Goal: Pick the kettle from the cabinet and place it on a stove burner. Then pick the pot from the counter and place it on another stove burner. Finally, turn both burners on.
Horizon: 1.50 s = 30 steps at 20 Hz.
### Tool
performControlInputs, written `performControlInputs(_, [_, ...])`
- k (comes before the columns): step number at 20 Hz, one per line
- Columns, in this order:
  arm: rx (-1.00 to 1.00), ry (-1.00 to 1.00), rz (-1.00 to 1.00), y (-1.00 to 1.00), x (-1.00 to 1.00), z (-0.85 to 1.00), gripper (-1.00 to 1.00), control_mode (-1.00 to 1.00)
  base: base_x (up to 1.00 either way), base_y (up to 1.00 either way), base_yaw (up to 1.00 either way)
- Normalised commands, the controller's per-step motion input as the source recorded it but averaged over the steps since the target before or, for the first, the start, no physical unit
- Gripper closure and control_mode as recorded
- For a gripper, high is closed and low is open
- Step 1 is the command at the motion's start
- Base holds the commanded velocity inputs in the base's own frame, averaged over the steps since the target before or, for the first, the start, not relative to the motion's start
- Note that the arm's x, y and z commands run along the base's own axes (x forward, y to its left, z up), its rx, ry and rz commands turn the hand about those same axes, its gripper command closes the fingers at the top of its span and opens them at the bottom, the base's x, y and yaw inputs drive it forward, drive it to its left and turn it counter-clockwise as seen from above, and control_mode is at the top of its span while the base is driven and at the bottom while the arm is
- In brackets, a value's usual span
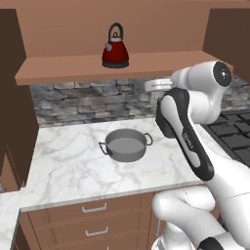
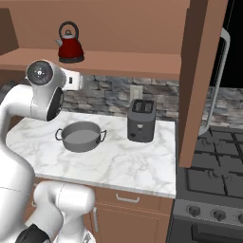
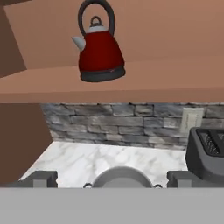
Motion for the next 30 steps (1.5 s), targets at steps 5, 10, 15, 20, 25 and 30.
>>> performControlInputs(5, [0.0,-0.24,0.0,0.19,-0.05,0.4,-1.0,-1.0,0.0,0.0,0.0])
performControlInputs(10, [0.0,-0.22,0.0,0.18,-0.04,0.42,-1.0,-1.0,0.0,0.0,0.0])
performControlInputs(15, [0.0,-0.16,0.0,0.14,0.0,0.38,-1.0,-1.0,0.0,0.0,0.0])
performControlInputs(20, [0.0,-0.03,0.0,0.04,0.0,0.09,-1.0,-1.0,0.0,0.0,0.0])
performControlInputs(25, [0.0,0.0,0.0,0.15,0.09,0.01,-1.0,-1.0,0.0,0.0,0.0])
performControlInputs(30, [0.0,0.0,0.0,0.07,0.14,0.02,-1.0,-1.0,0.0,0.0,0.0])
